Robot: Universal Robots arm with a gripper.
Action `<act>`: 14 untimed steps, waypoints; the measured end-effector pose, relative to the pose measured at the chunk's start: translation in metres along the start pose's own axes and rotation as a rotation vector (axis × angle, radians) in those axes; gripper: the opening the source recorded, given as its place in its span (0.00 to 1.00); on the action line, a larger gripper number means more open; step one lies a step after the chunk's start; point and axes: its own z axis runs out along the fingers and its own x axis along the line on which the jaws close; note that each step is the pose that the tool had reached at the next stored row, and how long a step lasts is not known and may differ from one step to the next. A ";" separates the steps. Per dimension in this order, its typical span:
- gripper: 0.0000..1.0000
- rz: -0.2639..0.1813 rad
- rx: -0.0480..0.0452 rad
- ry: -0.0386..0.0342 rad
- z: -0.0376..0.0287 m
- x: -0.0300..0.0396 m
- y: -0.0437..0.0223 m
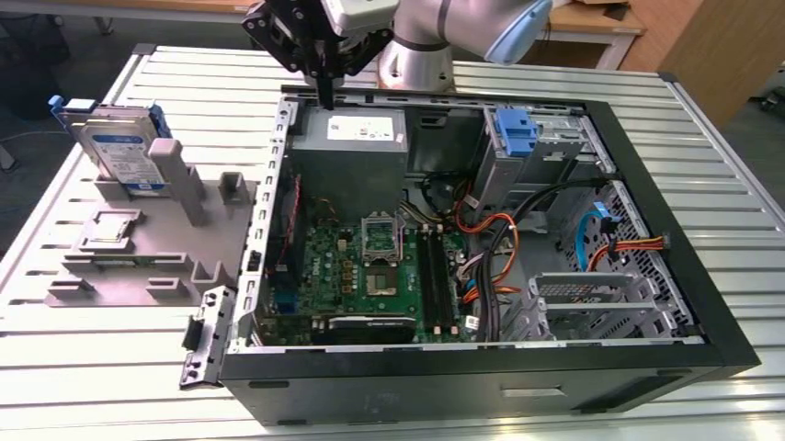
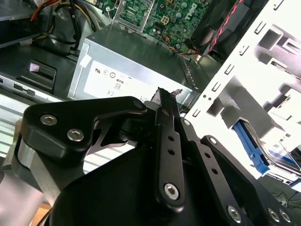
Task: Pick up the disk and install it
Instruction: 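Reach for the disk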
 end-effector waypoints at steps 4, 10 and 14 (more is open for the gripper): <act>0.10 0.000 0.0000 0.0000 0.0000 0.0029 -0.0002; 0.10 0.000 0.0001 0.0000 -0.0001 0.0045 -0.0003; 0.10 0.000 0.0000 0.0000 -0.0001 0.0056 -0.0004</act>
